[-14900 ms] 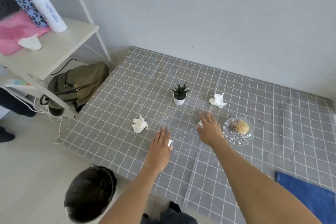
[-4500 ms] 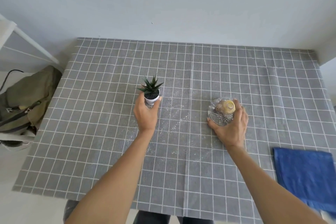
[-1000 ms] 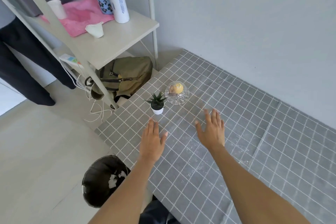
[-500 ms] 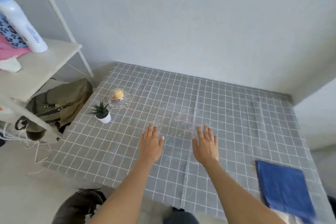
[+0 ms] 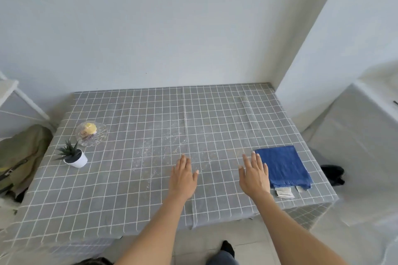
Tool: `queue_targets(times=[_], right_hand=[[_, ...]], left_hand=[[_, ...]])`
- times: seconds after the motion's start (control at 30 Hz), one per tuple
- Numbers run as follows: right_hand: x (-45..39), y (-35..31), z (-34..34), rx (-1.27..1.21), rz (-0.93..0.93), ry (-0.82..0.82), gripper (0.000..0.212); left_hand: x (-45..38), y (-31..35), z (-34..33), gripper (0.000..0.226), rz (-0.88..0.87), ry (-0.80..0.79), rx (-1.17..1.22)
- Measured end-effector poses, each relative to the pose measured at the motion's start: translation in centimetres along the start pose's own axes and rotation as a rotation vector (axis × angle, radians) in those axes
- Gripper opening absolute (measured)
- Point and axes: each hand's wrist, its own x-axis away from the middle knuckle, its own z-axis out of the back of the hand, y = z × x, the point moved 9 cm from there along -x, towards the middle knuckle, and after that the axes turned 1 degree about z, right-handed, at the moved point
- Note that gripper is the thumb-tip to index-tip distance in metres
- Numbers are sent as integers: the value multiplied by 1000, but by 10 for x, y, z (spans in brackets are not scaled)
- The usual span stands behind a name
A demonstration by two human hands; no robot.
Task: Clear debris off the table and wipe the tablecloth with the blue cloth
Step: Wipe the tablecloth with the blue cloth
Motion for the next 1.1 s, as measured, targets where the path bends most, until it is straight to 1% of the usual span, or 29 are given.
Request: queue_targets(times=[0.2,0.3,0.5,0.7,0.8,0.87,0.93,0.97,1.03,1.1], right_hand=[[-13,56,11,10,-51,1,53],[-26,84,16,7,-44,-10,53],[-50,148,15,24,-9,-80,54],[-66,193,13,63,76,-116,54],[-60,208,2,85,124,-149,55],[-51,212,-4,86,176,-144,56],[-40,216,-7,55,215,-117,63],[-36,217,-9,40,240,-107,68],[-28,222,-12,17,290,-106,71],[-21,226,-14,4,347,-121,73]], left_hand=[[-13,41,-6,61,-5,5,2],[-23,65,-11,60,15,22,6],[-35,133,-43,62,40,-8,50],[-35,188,-76,63,11,-29,36],[-29,217,-90,65,-33,-30,24],[-26,238,-96,68,-84,-12,16],[-21,255,-103,77,-153,1,-15],[-19,261,-110,78,-180,-11,-38],[-16,264,-123,75,-194,-54,-81],[-15,263,-127,75,-186,-61,-97]])
